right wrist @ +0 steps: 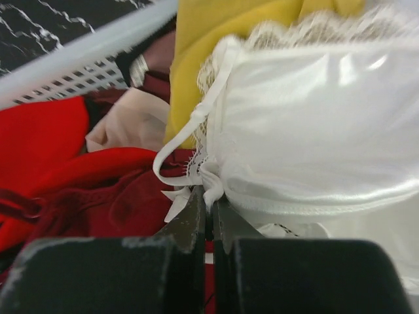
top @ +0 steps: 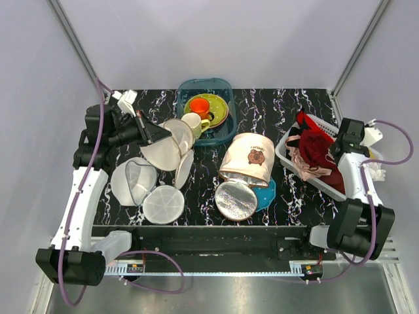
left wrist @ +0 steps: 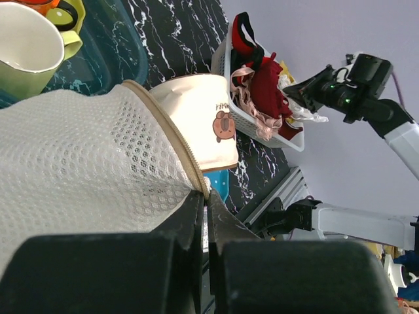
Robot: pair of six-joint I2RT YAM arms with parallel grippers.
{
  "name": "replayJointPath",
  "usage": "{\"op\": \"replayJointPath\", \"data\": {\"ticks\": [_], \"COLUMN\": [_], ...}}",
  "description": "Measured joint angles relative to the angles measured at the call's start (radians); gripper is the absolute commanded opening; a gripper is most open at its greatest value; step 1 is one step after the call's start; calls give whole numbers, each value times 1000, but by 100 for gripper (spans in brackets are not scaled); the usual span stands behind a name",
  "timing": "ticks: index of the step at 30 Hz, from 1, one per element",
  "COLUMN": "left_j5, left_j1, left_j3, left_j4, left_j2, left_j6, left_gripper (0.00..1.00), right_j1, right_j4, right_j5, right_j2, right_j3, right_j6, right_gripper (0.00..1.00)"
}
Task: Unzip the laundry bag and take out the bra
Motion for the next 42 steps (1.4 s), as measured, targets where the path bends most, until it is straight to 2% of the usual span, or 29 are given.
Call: {"op": "replayJointPath", "data": {"ticks": [12, 18, 27, 30, 40, 42], "left_j5": [-82, -121, -188, -183, -151, -143], "left_j1": [88, 142, 293, 327, 338, 338], "left_j3": [-5, 15, 196, 217, 217, 217], "left_j4": [41, 88, 94, 140, 144, 147], "left_j2": [34, 133, 255, 321, 477, 486], "left_j6": [-16, -77, -100, -124, -153, -154], "left_gripper": [0, 0, 0, 0, 0, 0], "right_j1": [-6, -7, -7, -7, -11, -13], "right_j4": [119, 140, 172, 188, 259, 260], "right_j5": [-131, -156, -166, -179, -224, -237], "right_j2": [113, 142, 163, 182, 235, 230], "right_j3": [-39, -39, -59, -63, -84, -84], "right_j6": [54, 53, 53, 54, 66, 75], "right_gripper": [0, 0, 0, 0, 0, 9]}}
